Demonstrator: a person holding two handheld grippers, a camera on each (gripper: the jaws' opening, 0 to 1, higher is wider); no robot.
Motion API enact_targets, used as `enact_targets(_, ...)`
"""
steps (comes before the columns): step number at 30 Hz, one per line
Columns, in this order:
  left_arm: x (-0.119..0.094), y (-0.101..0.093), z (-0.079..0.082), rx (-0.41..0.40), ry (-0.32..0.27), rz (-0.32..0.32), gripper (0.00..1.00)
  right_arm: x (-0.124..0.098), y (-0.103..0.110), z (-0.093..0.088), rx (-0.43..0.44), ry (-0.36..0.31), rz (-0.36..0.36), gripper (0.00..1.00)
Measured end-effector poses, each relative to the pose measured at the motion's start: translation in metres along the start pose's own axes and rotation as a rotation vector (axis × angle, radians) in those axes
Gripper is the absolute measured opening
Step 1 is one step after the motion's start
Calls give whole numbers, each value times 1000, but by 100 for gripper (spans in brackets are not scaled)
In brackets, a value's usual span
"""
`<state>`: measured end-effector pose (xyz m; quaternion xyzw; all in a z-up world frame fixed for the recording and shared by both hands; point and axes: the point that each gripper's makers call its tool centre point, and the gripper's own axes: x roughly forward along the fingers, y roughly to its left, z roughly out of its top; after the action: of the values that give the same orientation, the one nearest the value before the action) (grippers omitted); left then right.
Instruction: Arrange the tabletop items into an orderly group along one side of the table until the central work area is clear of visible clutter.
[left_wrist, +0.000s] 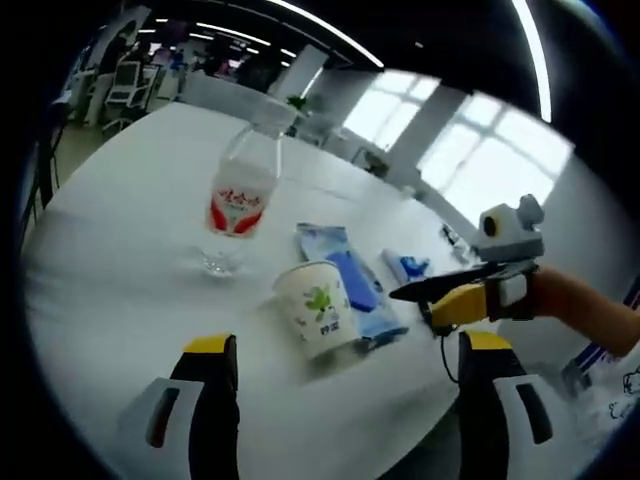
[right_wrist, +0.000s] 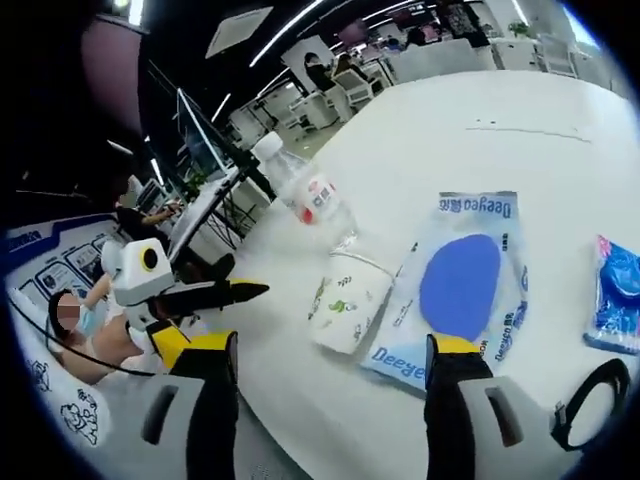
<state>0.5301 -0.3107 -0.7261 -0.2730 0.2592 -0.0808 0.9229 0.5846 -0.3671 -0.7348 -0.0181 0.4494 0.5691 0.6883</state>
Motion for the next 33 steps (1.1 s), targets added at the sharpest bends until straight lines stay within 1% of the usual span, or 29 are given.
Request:
enact_targets(2,-3,3,-1,-5,-4,5,87,4,2,9,3,-39,-14,70)
enact_targets(3,-5,3,-1,-13,-10,2,87,6,1,10,39,-34,-28,67)
enact_targets(4,-6,4,-1,-17,-12,3,85,8,2,12,55,-35,-26,63)
enact_targets(6,-10,6,-2,-34,-23,5,84,12,-3,12,66,-22,-51,60)
enact_targets(8,-13,10,2,-62,-64,15,85,15,-5,12,58,-4,-71,60)
enact_targets(9,-15,12,2,-78,-71,16,84,14,-9,7,40,36,-101,60)
enact_targets(10,-16,13,2,-86,-76,13,83,15,-7,10,31,33,-92,60)
enact_targets(11,-17,15,2,-99,-85,13,83,16,-8,10,37,42,-98,60)
enact_targets(12,-18,17,1,-109,-88,17,83,17,-10,10,53,57,-109,60)
enact_targets(14,-19,20,0,-113,-94,20,82,22,-7,11,112,64,-92,59)
enact_targets(15,-19,21,-1,-120,-96,22,82,23,-8,10,108,75,-97,59)
enact_targets(16,-20,23,-2,-129,-97,24,82,27,-6,11,102,81,-86,59)
enact_targets(18,-21,25,-2,-143,-105,23,81,31,-3,10,117,91,-93,58)
enact_targets(19,-21,25,-2,-146,-109,24,81,34,-1,10,107,92,-90,57)
enact_targets(21,-21,26,-2,-152,-115,27,81,40,-2,7,108,121,-99,55)
enact_targets(22,-21,26,-2,-155,-119,27,81,43,-2,7,111,121,-97,54)
enact_targets(23,-21,27,-2,-160,-121,26,81,46,-2,3,115,145,-105,54)
enact_targets(24,-21,28,-2,-166,-125,26,81,49,-1,3,107,142,-104,54)
enact_targets(26,-23,29,-3,-180,-133,27,81,53,-2,0,76,171,-119,54)
enact_targets(33,-32,39,-4,-211,-157,46,80,66,-4,-1,66,182,-130,54)
